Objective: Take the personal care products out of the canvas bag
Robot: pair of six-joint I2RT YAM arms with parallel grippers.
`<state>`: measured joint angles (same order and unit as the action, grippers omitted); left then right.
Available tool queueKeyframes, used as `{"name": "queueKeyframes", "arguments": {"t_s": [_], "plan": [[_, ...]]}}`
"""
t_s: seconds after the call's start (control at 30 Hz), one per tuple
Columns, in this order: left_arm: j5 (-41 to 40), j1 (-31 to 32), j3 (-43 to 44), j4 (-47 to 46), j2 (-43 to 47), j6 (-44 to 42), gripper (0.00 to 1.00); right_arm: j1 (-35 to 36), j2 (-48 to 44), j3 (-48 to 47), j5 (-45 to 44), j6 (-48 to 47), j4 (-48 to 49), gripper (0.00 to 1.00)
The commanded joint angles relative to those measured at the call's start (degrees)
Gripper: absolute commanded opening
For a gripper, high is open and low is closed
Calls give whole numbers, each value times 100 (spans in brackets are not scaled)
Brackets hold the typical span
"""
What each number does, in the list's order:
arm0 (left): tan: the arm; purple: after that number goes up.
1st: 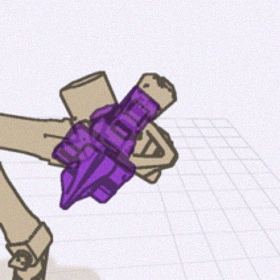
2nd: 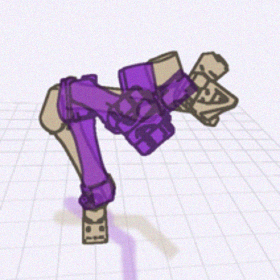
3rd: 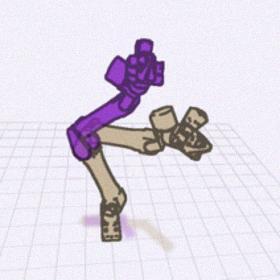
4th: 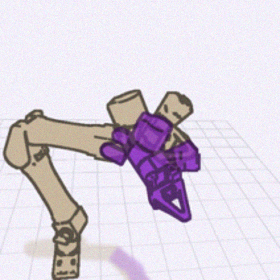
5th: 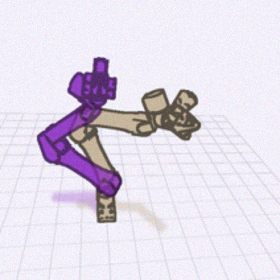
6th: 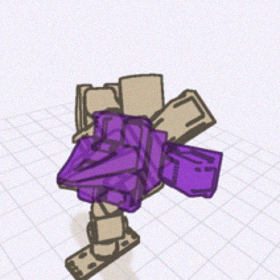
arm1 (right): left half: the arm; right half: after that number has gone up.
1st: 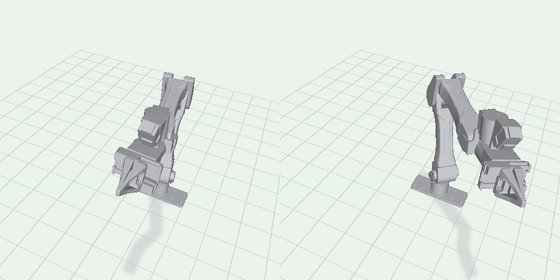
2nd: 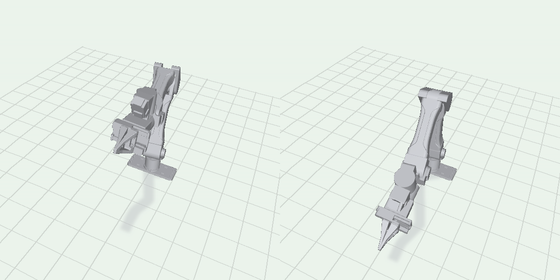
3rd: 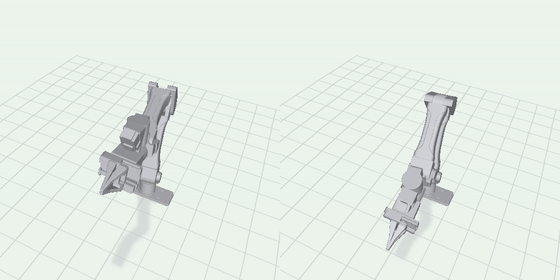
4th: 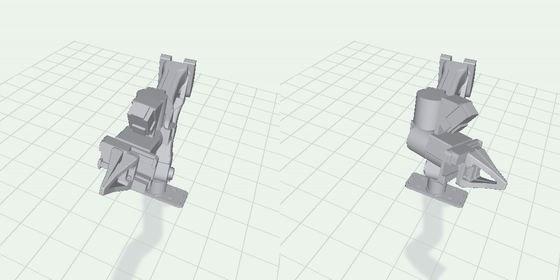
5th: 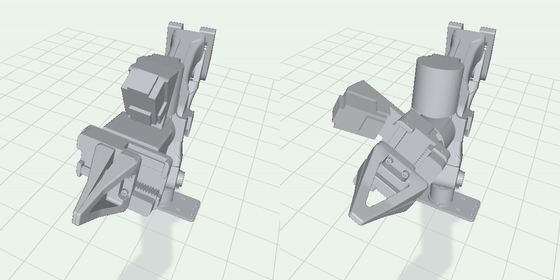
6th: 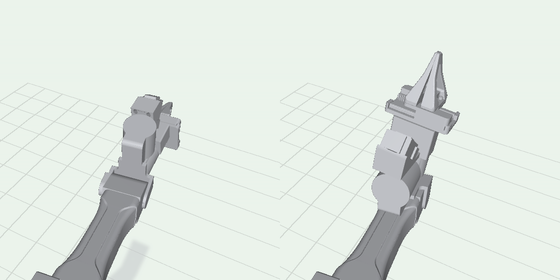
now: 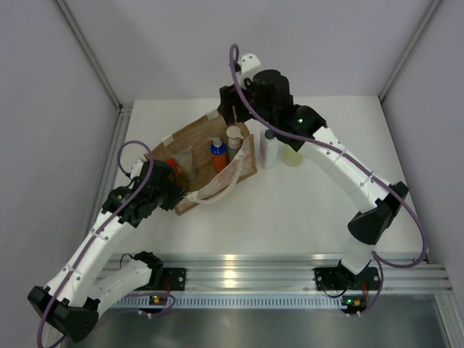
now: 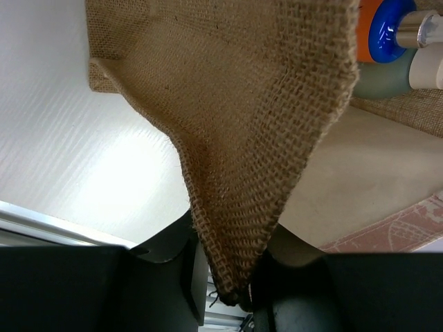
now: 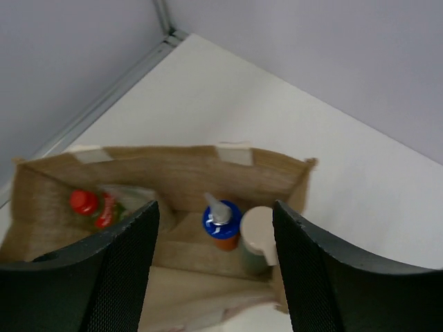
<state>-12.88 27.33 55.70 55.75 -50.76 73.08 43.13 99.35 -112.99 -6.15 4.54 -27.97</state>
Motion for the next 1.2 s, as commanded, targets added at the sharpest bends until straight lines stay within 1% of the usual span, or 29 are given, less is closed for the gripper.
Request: {"name": "queueKeyframes", "arguments": {"t_s": [0.0, 0.03, 0.13, 0.23, 0.37, 0.53, 0.8, 0.83, 0.9, 1.17], "plan": [[102, 0, -94, -335, 23, -179, 29, 537, 391, -548, -68, -67, -823, 64], [154, 0, -147, -380, 14, -197, 28, 712, 531, -584, -166, -32, -964, 64], [268, 9, -261, -450, 14, -241, 27, 845, 804, -601, -360, 117, -1166, 63], [304, 0, -393, -442, 58, -241, 28, 855, 1137, -820, -571, 127, -1421, 63], [269, 0, -473, -433, 137, -233, 28, 837, 1481, -1067, -633, -136, -1650, 63], [269, 0, -376, -442, 49, -303, 28, 732, 1912, -1243, -580, -251, -1747, 64], [260, 0, -385, -424, 93, -321, 28, 723, 2343, -1463, -764, -410, -1730, 64], [260, 0, -385, -424, 110, -321, 28, 731, 2439, -1524, -782, -601, -1721, 64], [269, 0, -376, -424, 119, -321, 28, 723, 2614, -1603, -791, -664, -1721, 65], [269, 0, -332, -424, 154, -321, 28, 661, 3020, -1841, -616, -726, -1703, 66]]}}
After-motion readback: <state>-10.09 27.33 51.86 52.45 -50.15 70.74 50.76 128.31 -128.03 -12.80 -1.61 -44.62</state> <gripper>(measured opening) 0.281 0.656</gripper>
